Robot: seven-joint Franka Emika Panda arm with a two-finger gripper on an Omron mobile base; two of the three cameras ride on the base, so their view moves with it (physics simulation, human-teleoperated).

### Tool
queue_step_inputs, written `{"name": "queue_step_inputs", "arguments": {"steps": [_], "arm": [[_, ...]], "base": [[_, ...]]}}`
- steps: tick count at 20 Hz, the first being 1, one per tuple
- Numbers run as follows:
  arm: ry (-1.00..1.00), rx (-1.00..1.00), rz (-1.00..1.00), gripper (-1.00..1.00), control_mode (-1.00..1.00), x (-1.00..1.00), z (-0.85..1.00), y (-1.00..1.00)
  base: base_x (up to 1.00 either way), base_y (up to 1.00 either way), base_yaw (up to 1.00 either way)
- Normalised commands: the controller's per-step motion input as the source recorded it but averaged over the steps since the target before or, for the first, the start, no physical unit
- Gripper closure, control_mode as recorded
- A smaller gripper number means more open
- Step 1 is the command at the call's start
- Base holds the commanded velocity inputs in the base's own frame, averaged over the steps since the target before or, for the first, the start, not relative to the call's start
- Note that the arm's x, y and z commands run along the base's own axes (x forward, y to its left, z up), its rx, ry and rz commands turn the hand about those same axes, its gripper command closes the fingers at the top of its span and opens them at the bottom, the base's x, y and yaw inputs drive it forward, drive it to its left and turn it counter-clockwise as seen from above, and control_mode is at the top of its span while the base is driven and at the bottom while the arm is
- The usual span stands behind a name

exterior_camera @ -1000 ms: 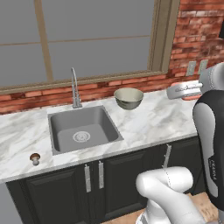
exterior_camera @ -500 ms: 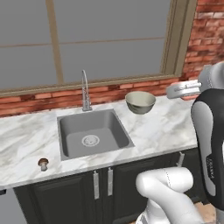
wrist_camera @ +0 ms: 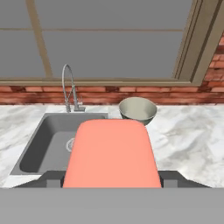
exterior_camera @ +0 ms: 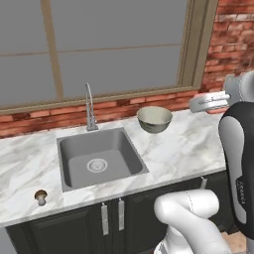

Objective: Open the cabinet. Pick the bar soap and place it next to the sink. Then close the cabinet.

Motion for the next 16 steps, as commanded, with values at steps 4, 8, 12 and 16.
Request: {"name": "queue_step_inputs", "arguments": {"steps": [4, 8, 12, 16], "arm": [[0.0, 0.0, 0.0, 1.0, 1.0, 0.0, 0.0, 0.0], [0.0, 0.0, 0.0, 1.0, 1.0, 0.0, 0.0, 0.0], [0.0, 0.0, 0.0, 1.0, 1.0, 0.0, 0.0, 0.0], [0.0, 0.0, 0.0, 1.0, 1.0, 0.0, 0.0, 0.0]], "base": [[0.84, 0.13, -0.28], [0.42, 0.15, -0.11], [0.16, 0.0, 0.0], [0.0, 0.0, 0.0]]}}
